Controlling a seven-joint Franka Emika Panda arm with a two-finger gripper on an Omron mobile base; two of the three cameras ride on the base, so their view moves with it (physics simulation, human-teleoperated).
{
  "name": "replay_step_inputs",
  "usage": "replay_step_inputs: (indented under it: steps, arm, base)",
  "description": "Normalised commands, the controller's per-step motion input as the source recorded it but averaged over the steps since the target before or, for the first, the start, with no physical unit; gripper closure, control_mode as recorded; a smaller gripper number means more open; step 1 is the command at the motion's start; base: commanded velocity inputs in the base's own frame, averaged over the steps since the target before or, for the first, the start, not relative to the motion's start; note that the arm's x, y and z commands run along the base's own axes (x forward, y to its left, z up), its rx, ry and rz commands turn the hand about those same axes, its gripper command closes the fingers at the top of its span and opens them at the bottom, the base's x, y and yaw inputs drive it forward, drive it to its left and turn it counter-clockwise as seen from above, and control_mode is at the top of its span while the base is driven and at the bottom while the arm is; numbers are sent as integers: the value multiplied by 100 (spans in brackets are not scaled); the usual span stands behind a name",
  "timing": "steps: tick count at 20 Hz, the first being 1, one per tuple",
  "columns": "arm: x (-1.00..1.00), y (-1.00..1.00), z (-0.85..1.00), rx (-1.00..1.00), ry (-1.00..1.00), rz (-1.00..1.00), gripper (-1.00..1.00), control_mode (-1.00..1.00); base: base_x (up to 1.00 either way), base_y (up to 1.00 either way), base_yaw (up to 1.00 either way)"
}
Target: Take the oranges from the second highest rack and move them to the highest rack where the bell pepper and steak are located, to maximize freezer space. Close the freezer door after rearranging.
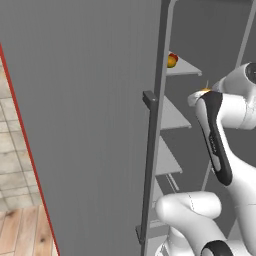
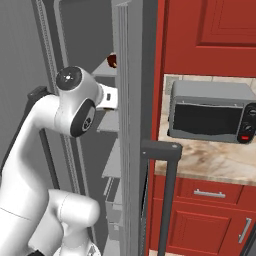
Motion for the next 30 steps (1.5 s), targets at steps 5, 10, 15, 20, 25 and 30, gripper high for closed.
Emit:
replay_step_inputs:
  steps: [5,10,15,20,25,30]
  arm:
    - [3,0,61,1,0,-1,100,-100]
    - [7,0,39,0,0,-2,100,-100]
    - [36,0,6,2,-6,0,100,-100]
    - [54,0,6,6,-7,0,100,-100]
    - [40,0,34,3,0,0,100,-100]
    - [42,0,16,0,6,0,100,-100]
  base:
    - [0,0,0]
    - [0,0,0]
    - [0,0,0]
    - [0,0,0]
    - [0,0,0]
    - [0,0,0]
